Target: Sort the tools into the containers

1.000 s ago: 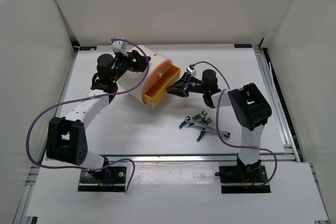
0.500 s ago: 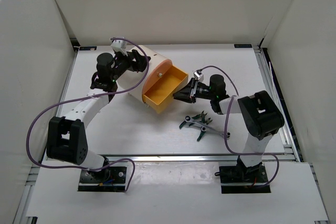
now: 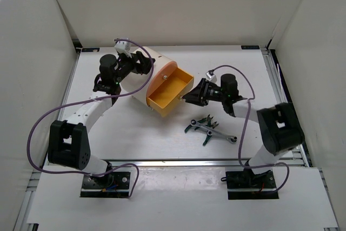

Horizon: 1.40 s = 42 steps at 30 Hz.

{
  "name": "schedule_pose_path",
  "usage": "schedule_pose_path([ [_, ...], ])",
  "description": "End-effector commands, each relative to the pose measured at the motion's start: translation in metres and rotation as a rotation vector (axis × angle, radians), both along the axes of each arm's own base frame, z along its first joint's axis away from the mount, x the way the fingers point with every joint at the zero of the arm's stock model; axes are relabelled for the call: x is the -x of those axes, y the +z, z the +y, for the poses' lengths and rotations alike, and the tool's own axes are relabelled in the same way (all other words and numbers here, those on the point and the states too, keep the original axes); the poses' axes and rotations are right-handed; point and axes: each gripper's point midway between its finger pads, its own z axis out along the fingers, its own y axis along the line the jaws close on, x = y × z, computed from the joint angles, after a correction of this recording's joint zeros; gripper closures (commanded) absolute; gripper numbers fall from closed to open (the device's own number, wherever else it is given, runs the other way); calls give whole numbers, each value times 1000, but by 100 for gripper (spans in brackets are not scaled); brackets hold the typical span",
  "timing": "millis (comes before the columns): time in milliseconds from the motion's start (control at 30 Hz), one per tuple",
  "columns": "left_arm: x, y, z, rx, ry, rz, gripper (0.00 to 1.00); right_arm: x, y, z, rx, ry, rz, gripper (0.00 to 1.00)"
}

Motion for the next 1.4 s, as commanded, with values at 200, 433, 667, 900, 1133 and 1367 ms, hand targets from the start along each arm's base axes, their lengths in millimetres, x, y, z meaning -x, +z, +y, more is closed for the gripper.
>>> schedule_pose_path([
  [200,23,-98,9,-68,15,357,8,28,-36,-87,546,-161,-61,46],
  [433,26,-100,10,-74,17,358,7,76,-52,-127,692,-248,58,47],
  [667,29,-97,13,-74,24,348,7,116,-48,-151,693,-397,193,51],
  [900,33,-95,13,-71,21,342,7,137,-45,-164,685,-503,306,30],
  [1133,35,-99,15,-77,30,346,7,144,-48,-171,633,-641,445,78],
  [1367,36,-96,15,-73,30,336,6,149,-77,-163,530,-695,556,46],
])
